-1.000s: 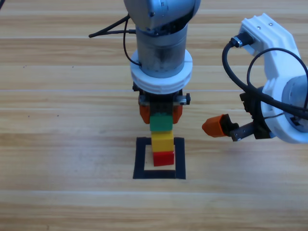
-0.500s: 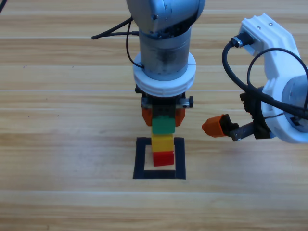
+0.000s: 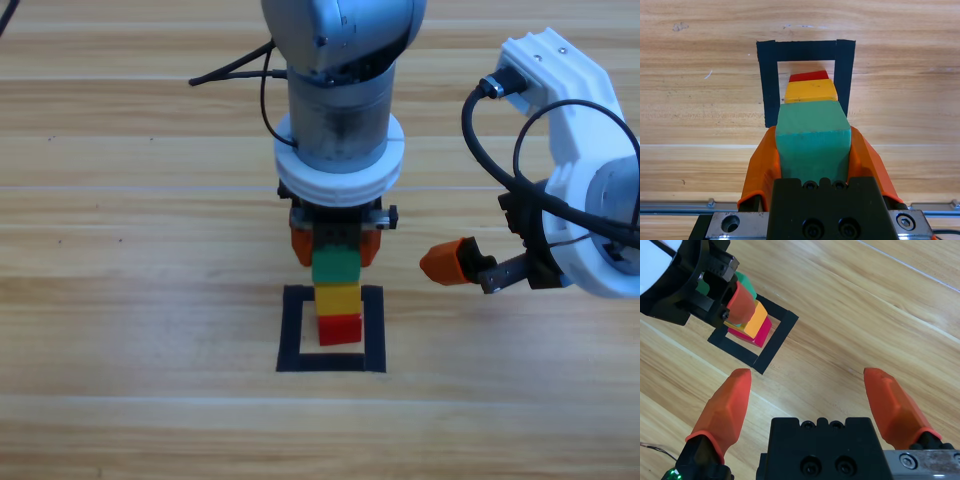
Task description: Stack the blocks in the rectangular block: red at the bottom, yellow in the middle, green on top
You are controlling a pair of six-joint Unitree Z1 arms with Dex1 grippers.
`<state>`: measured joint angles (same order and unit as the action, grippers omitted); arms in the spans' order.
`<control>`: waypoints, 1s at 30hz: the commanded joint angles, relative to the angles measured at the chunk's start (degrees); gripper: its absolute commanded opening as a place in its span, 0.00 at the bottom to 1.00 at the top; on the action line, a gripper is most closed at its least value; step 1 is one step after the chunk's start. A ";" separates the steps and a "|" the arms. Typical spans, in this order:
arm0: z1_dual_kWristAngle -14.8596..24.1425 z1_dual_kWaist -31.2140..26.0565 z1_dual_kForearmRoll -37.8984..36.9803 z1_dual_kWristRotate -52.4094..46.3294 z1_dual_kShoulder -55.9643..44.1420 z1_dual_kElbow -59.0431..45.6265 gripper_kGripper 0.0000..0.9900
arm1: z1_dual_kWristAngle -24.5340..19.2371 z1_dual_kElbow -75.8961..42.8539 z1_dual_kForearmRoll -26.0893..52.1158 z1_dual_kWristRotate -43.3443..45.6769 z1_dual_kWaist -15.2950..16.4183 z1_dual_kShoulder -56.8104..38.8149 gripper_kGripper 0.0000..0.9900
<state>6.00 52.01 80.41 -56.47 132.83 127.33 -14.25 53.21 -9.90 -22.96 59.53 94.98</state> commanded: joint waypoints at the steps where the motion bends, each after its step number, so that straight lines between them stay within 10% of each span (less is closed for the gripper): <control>1: -0.37 1.17 0.28 0.05 2.87 -1.65 0.00 | -0.08 -1.53 2.34 -0.42 -1.43 0.65 1.00; 30: -0.37 1.25 0.10 -0.21 3.66 -0.59 0.00 | -0.08 -1.53 2.43 -0.42 -1.43 0.82 1.00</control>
<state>5.95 52.01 80.41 -56.48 132.97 126.98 -14.25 53.21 -9.89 -22.96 59.53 94.98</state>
